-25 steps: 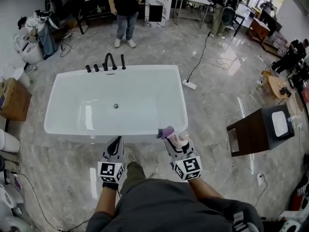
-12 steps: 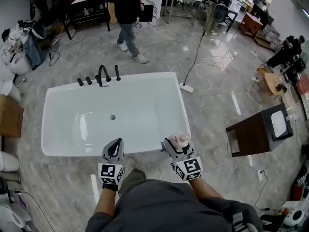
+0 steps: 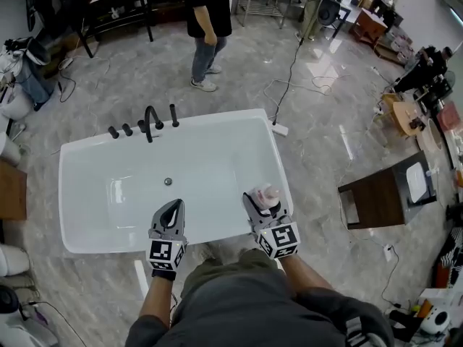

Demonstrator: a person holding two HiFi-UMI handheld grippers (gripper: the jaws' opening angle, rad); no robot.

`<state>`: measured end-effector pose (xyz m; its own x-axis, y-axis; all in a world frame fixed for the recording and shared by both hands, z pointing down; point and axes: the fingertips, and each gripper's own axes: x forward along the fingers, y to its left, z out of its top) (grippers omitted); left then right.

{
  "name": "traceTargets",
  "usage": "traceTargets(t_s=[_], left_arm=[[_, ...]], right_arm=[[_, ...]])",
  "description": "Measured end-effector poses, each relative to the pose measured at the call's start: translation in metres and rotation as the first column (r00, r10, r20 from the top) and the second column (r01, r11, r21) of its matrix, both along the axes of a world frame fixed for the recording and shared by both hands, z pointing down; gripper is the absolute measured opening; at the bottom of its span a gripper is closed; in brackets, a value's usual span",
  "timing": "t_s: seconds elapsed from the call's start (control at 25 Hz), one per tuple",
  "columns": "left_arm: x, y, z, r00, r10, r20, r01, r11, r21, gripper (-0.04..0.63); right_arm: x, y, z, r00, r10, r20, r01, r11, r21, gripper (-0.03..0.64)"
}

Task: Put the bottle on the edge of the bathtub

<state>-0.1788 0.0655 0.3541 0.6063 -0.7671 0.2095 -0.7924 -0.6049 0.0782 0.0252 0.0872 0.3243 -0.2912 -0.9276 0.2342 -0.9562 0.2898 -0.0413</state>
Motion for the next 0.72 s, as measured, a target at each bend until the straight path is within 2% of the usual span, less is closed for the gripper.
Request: traceTargets(t_s=[0.28,0.72], left_arm=[[0.007,-0.040,0.016,0.998,-0.065,0.001,0.065,0.998,-0.010,-0.002],[0.048,-0.087,0.046,0.989,-0.147,0.035,0.148,0.989,-0.028,-0.002]], right_arm=[[0.010,-0.066,0.024,0.999,-0.035,-0.002,0.035,0.999,-0.002,0.224],[0.061,-0.173,0.085,0.998,-0.063,-0.001,0.063,0.998,-0.020,0.224]])
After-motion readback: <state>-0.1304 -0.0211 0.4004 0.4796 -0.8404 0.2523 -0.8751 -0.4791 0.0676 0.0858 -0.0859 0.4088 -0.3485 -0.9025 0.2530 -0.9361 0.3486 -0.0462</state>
